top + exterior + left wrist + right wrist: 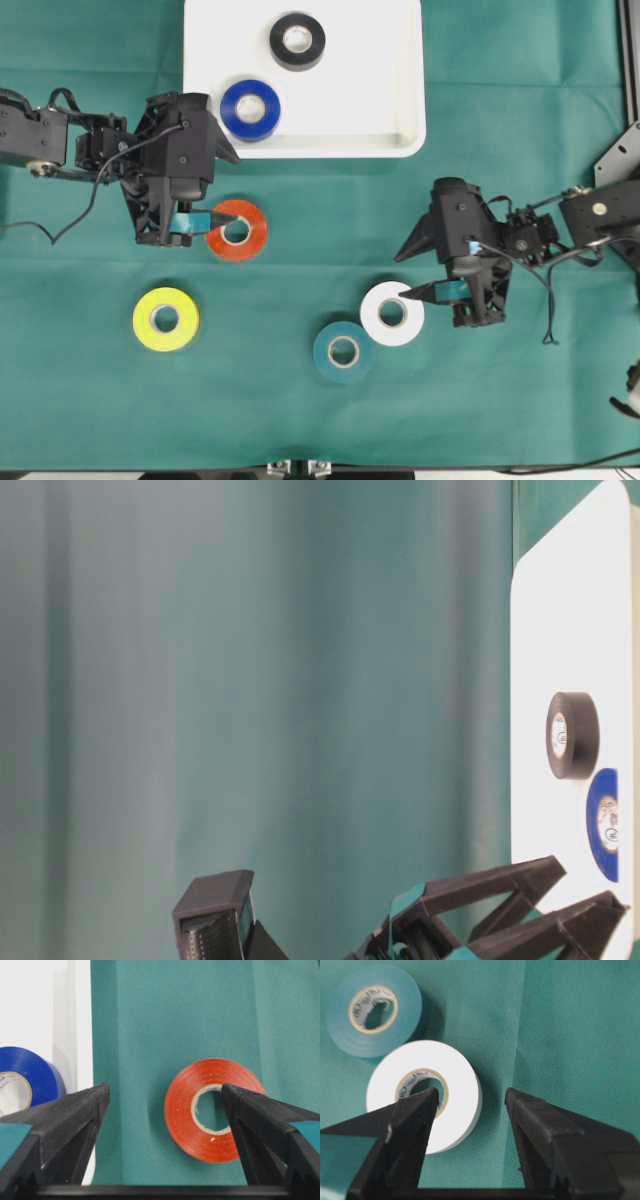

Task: Put the tape alternately from left to right into the white case.
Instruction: 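Move the right gripper to the white tape roll and grasp its core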

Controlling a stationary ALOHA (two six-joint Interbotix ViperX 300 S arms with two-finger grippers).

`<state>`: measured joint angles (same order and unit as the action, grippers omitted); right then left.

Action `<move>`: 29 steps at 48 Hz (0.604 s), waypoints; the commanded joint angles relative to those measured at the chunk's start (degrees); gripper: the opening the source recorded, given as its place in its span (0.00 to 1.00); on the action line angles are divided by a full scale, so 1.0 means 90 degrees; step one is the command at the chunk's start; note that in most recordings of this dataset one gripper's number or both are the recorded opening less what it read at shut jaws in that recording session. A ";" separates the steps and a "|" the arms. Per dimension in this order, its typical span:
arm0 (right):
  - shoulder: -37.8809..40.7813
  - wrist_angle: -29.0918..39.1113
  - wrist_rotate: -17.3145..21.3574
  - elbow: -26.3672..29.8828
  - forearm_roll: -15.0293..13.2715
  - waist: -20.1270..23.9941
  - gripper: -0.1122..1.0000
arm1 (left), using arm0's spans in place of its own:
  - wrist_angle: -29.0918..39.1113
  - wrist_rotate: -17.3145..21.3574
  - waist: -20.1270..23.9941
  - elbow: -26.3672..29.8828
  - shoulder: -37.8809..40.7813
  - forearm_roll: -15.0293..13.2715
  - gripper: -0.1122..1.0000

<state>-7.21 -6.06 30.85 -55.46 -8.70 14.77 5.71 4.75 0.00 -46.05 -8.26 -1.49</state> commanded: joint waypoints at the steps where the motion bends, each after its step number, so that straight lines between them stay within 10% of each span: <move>1: 0.0049 -0.0049 0.0020 0.0176 0.0010 0.0059 0.70 | 0.0010 -0.0010 -0.0029 0.0107 -0.0107 -0.0010 0.70; 29: 0.0693 -0.0059 0.0029 0.0488 0.0010 0.0205 0.70 | 0.0059 -0.0010 -0.0039 0.0127 -0.0107 -0.0010 0.70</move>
<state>-1.05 -6.15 31.03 -52.38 -8.70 16.35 6.50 4.75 -0.09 -46.05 -8.26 -1.49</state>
